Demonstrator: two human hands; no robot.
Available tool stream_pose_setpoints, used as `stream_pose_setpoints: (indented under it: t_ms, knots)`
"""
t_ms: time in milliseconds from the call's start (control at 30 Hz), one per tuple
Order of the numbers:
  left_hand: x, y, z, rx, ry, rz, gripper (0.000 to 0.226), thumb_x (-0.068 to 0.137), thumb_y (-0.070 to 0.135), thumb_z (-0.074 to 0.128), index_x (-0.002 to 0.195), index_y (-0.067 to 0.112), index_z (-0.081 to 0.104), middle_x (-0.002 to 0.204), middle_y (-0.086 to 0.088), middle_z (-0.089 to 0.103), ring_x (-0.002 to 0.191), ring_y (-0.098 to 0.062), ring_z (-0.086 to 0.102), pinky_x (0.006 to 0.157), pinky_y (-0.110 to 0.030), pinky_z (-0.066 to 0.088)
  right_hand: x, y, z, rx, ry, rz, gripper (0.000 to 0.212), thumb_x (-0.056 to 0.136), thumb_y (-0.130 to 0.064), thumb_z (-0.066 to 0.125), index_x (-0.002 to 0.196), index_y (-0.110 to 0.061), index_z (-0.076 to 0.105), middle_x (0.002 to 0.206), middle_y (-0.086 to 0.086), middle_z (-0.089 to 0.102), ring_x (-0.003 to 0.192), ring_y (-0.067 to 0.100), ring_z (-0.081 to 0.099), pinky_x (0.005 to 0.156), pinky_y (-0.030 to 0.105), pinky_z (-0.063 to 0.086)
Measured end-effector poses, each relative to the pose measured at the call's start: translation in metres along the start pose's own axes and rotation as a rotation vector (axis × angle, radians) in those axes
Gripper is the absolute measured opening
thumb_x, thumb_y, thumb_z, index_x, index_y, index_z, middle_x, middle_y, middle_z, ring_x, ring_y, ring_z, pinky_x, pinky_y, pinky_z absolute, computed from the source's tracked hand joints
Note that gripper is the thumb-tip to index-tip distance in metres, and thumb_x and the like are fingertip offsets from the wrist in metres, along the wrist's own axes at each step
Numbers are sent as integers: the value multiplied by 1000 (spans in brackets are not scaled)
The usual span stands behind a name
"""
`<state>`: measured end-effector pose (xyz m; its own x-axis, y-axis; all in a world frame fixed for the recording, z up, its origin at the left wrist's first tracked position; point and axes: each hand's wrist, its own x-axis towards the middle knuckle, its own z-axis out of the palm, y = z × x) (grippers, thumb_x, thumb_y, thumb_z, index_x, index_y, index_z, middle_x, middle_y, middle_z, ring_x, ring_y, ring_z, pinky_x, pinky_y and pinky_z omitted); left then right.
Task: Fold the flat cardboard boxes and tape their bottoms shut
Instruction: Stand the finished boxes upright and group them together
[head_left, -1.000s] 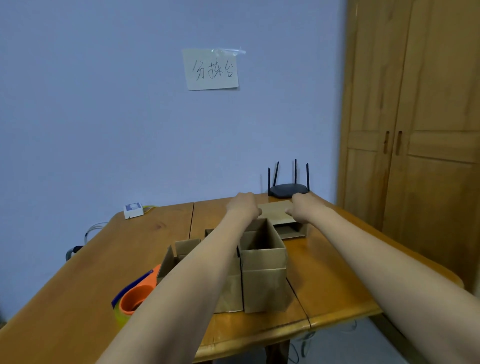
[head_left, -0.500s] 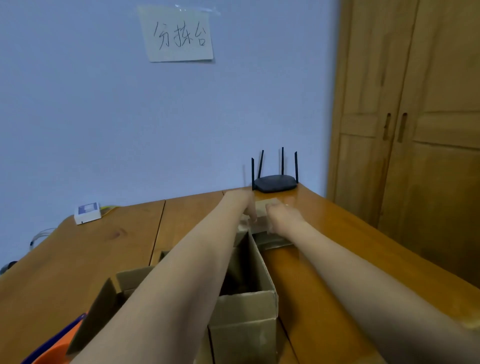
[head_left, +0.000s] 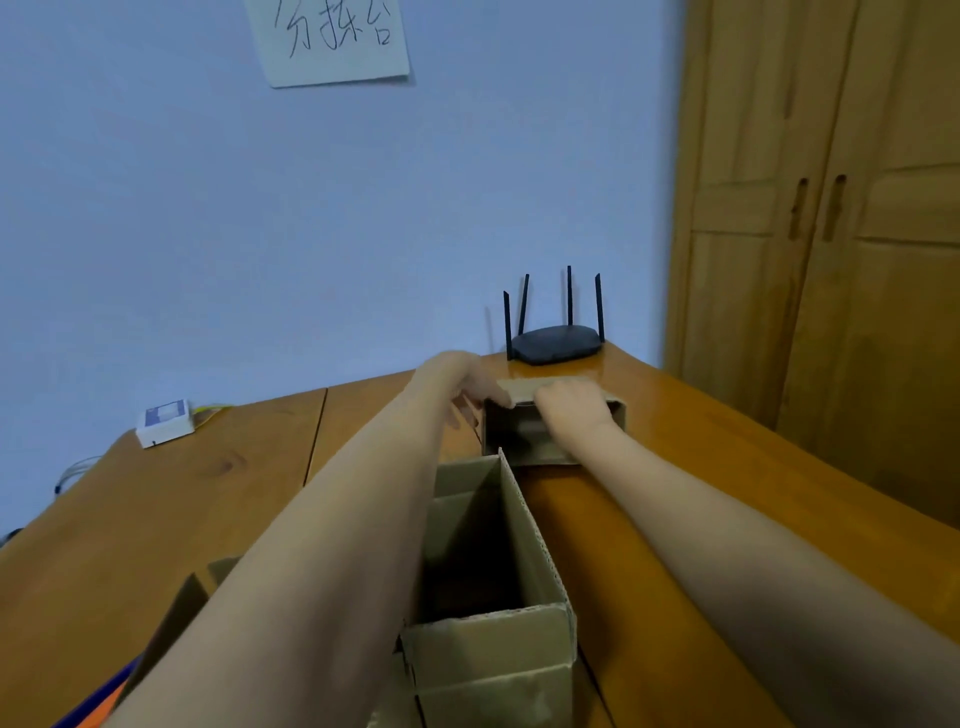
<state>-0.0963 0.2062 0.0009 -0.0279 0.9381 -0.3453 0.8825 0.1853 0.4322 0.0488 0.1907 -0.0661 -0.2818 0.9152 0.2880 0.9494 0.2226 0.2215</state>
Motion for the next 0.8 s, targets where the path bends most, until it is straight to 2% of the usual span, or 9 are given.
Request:
stream_pose_setpoints:
  t_ms: [167, 267, 333, 433, 500, 567, 667, 733, 800]
  knots:
    - [-20, 17, -9, -148, 313, 92, 33, 84, 18, 73, 110, 7, 54, 110, -16, 61, 88, -31, 68, 76, -44, 61, -3, 22, -47, 160, 61, 200, 13, 92, 1, 52, 94, -13, 53, 91, 5, 54, 78, 23, 53, 62, 31, 42]
    - [-41, 32, -12, -325, 402, 66, 22, 88, 9, 67, 84, 8, 46, 101, -17, 52, 87, -37, 70, 73, -44, 62, -11, 34, -71, 320, 48, 306, 9, 92, -2, 50, 92, -11, 52, 91, 6, 51, 80, 25, 50, 60, 31, 40]
    - [-58, 44, -10, -429, 375, 59, 22, 87, 11, 69, 90, 5, 49, 102, -18, 50, 84, -38, 71, 70, -43, 62, -20, 40, -83, 375, 61, 356, 7, 92, -2, 50, 92, -9, 50, 94, 7, 49, 82, 26, 49, 61, 31, 39]
    - [-78, 56, 3, -491, 230, 39, 52, 85, 19, 72, 127, 3, 47, 116, -23, 58, 79, -38, 73, 57, -39, 61, -34, 44, -101, 480, 76, 415, 9, 92, -3, 50, 99, -7, 54, 102, 11, 57, 88, 28, 54, 63, 31, 41]
    - [-89, 62, 12, -513, 239, 61, 59, 84, 13, 73, 134, 6, 45, 121, -24, 57, 81, -40, 72, 53, -41, 61, -45, 47, -110, 545, 79, 452, 18, 91, -4, 52, 107, -6, 58, 109, 12, 60, 99, 31, 59, 67, 31, 42]
    - [-107, 65, 17, -535, 292, 103, 56, 82, 4, 74, 132, 4, 48, 118, -23, 59, 83, -39, 70, 54, -43, 62, -58, 52, -120, 574, 75, 479, 18, 89, -4, 55, 106, -9, 57, 112, 11, 59, 106, 32, 59, 69, 32, 42]
    - [-131, 63, 20, -524, 349, 136, 48, 81, -3, 73, 125, 1, 53, 113, -22, 61, 85, -37, 70, 63, -45, 62, -81, 60, -135, 582, 48, 501, 10, 86, -4, 56, 87, -9, 48, 104, 9, 54, 106, 32, 59, 70, 32, 43]
    - [-146, 61, 20, -484, 401, 150, 39, 82, -3, 70, 117, 2, 53, 115, -20, 58, 90, -37, 69, 71, -44, 62, -95, 65, -144, 577, 20, 498, 17, 85, -3, 56, 78, -11, 43, 92, 8, 51, 100, 32, 58, 70, 32, 44]
    - [-159, 59, 22, -470, 421, 161, 32, 83, -4, 69, 108, 4, 53, 113, -19, 58, 95, -36, 68, 78, -42, 62, -109, 68, -155, 551, -24, 499, 11, 85, -4, 55, 84, -10, 46, 83, 6, 49, 88, 30, 56, 65, 31, 44]
